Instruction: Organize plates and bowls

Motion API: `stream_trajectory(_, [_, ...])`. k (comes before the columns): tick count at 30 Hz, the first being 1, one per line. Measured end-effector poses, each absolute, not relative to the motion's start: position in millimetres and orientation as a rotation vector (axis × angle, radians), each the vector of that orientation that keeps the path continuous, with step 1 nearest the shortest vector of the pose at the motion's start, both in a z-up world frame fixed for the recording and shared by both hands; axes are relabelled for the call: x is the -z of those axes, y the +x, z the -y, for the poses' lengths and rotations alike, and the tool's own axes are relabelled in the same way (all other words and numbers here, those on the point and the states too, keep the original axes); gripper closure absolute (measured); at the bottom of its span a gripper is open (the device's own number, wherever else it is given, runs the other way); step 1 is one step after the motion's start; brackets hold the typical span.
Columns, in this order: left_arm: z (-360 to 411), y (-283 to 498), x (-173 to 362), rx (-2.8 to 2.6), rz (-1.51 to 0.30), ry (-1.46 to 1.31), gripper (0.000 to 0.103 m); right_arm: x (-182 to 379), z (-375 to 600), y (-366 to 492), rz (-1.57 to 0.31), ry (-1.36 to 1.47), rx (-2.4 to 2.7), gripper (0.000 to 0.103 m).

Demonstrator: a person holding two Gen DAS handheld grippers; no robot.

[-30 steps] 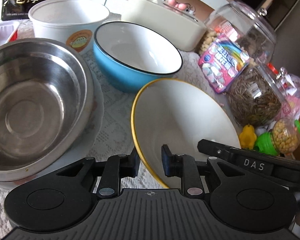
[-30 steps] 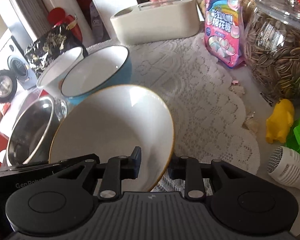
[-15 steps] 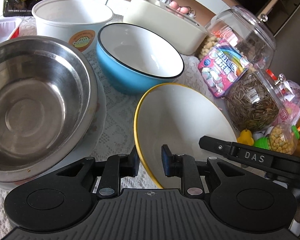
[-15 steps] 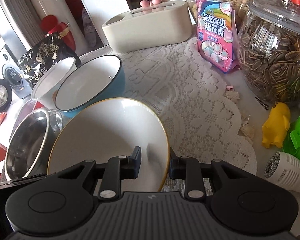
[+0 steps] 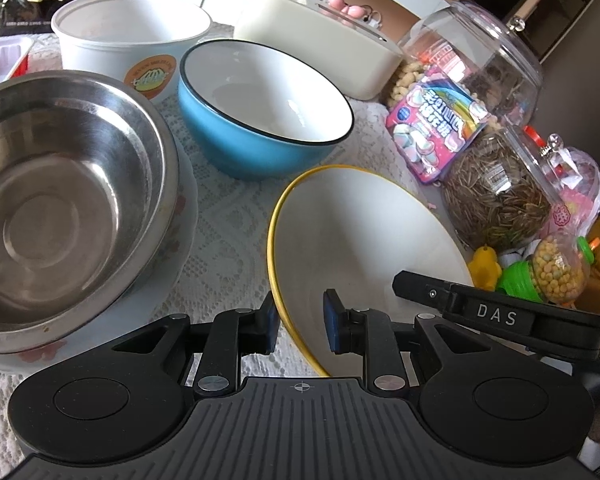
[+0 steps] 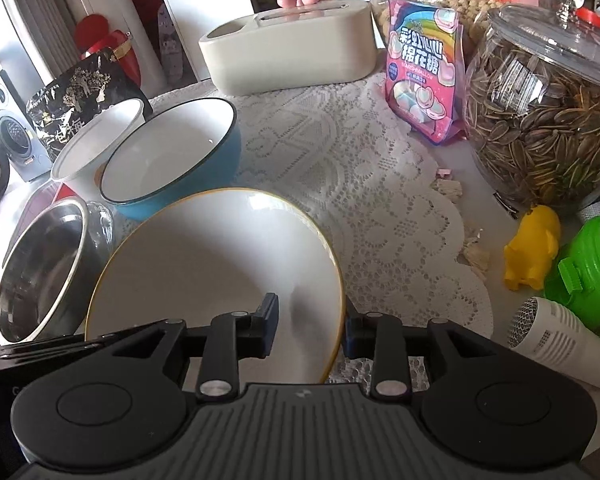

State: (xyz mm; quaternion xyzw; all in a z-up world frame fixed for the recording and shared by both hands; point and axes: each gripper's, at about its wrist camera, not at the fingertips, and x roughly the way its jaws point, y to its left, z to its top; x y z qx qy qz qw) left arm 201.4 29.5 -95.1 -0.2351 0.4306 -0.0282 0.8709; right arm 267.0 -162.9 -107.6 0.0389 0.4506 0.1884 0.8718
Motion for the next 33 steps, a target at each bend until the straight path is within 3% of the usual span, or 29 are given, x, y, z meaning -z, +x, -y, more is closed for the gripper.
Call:
stream_trajectory(11, [-29.7, 198.4, 89.4, 0.037, -0.892, -0.48, 0.078, 107.2, 155.1, 263.7, -0.931, 0.023, -0.389, 0.065])
stream_trajectory(25, [-42.0, 180.3, 67.3, -0.01, -0.825, -0.502, 0.078, 103.2, 159.9, 260.0, -0.913, 0.046, -0.389, 0.065])
stream_trajectory(33, [-60.7, 170.4, 36.2, 0.005, -0.744, -0.496, 0.078, 94.0, 174.6, 249.6, -0.786, 0.118, -0.337, 0.065])
